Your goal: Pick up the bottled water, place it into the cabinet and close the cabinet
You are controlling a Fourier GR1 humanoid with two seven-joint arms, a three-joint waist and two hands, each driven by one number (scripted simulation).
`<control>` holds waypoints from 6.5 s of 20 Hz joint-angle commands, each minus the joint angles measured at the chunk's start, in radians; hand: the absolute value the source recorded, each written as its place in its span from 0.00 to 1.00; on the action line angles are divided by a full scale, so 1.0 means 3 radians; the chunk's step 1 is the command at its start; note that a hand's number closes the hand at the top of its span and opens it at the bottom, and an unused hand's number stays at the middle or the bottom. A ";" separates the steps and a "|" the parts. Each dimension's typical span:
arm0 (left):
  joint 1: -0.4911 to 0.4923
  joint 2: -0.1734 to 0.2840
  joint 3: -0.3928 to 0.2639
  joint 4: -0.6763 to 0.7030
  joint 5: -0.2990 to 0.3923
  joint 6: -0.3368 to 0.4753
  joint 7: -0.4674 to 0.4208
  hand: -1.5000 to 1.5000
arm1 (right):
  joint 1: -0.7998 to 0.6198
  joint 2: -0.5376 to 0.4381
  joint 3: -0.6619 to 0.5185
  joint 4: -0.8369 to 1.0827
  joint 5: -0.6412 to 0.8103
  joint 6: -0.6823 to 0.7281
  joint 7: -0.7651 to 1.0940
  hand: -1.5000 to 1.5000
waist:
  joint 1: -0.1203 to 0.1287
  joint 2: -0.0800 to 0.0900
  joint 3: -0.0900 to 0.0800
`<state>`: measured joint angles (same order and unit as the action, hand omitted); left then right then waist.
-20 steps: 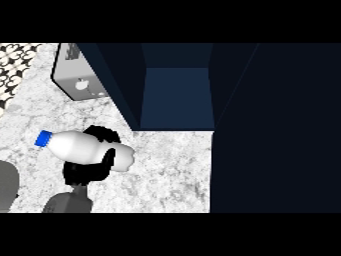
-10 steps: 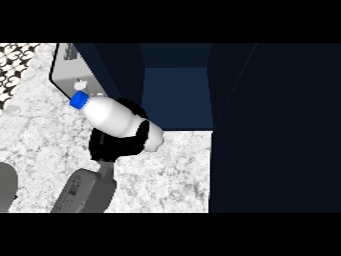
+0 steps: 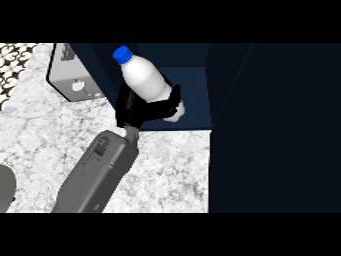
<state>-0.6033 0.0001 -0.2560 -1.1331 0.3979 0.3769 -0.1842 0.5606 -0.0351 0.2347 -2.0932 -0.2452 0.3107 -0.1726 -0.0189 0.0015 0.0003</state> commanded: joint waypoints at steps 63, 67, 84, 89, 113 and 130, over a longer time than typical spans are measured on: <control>-0.1498 0.0245 0.0800 0.2999 -0.0170 0.0004 -0.1748 0.00 | -0.0208 -0.0043 0.0020 0.0100 -0.0027 -0.0070 0.0039 0.00 | 0.0010 0.0026 -0.0004; -0.1414 0.0161 0.0832 0.2831 -0.0146 -0.0125 -0.1873 0.00 | -0.0264 -0.0063 -0.0075 0.0352 -0.0010 0.0028 -0.0191 0.00 | 0.0044 0.0003 0.0000; -0.0369 0.0109 0.0134 0.1022 0.0130 -0.0311 -0.1236 0.00 | -0.0004 0.0013 0.0108 -0.0144 0.0042 -0.0269 0.0146 0.00 | 0.0246 -0.0075 0.0001; 0.0190 0.0154 -0.0112 0.0104 0.0163 -0.0168 -0.0988 0.00 | 0.0156 0.0017 0.0332 -0.0181 0.0203 -0.0216 0.0045 0.00 | 0.0227 -0.0072 0.0000; 0.3332 0.1120 -0.1017 -0.3576 -0.0130 0.0106 -0.0760 0.00 | 0.0251 -0.0815 0.0913 -0.0869 0.0664 0.0423 0.0412 1.00 | 0.0141 -0.0029 -0.0008; 0.4645 0.1720 -0.0063 -0.4140 0.0709 -0.0912 -0.1287 0.00 | -0.0170 -0.0387 0.1623 -0.0910 0.1097 0.0233 0.1008 1.00 | 0.0281 -0.0012 -0.0016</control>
<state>0.7161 0.4894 -0.3247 -2.3231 0.5321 0.1610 -0.5497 0.5513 -0.2577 0.5191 -2.4050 0.1090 0.4033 0.0347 0.0482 -0.0091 -0.0069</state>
